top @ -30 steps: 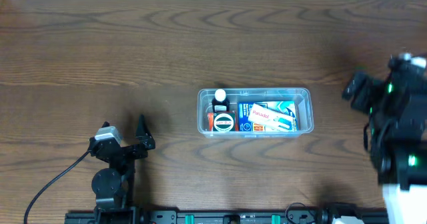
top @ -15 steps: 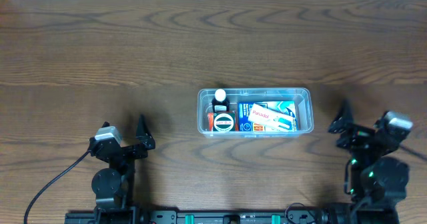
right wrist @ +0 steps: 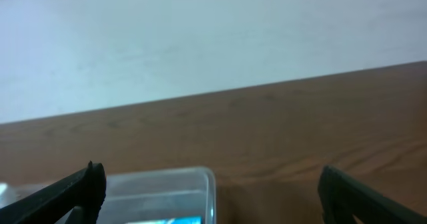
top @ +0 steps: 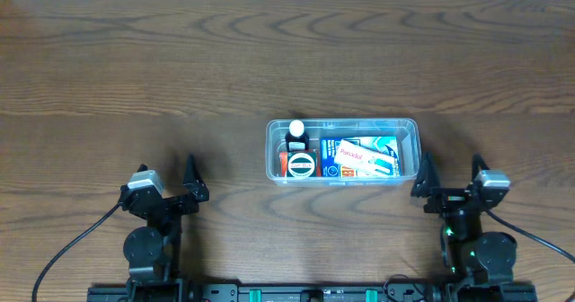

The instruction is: Pack container

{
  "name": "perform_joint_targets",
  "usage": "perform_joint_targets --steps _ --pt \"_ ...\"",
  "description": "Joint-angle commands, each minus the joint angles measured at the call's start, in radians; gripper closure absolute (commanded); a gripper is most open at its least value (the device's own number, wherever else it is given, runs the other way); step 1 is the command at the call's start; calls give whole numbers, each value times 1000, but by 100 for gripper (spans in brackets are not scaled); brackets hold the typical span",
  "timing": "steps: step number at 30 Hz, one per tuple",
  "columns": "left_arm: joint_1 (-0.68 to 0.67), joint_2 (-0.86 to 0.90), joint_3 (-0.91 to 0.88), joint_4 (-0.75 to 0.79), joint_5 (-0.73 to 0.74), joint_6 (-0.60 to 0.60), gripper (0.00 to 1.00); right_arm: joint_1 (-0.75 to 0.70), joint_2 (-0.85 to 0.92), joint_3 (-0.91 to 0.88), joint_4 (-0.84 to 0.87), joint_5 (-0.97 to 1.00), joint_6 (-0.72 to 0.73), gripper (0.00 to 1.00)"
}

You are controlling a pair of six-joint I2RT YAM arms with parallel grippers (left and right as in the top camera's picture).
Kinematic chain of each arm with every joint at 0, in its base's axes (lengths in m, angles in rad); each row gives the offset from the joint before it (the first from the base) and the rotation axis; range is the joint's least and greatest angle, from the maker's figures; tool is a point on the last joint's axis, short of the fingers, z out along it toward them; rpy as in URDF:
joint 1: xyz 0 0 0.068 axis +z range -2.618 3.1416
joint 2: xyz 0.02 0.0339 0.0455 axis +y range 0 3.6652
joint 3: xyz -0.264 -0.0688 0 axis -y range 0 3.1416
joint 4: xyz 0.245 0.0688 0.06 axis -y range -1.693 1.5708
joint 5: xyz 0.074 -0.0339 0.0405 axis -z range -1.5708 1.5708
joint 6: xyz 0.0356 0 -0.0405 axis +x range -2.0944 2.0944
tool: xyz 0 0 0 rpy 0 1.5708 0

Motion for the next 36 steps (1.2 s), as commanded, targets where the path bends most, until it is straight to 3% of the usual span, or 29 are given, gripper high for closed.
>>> perform_joint_targets --steps 1,36 --pt "7 2 -18 -38 -9 6 2 10 -10 -33 5 -16 11 1" --pt "7 2 -18 -38 -8 6 2 5 -21 -64 7 20 -19 1"
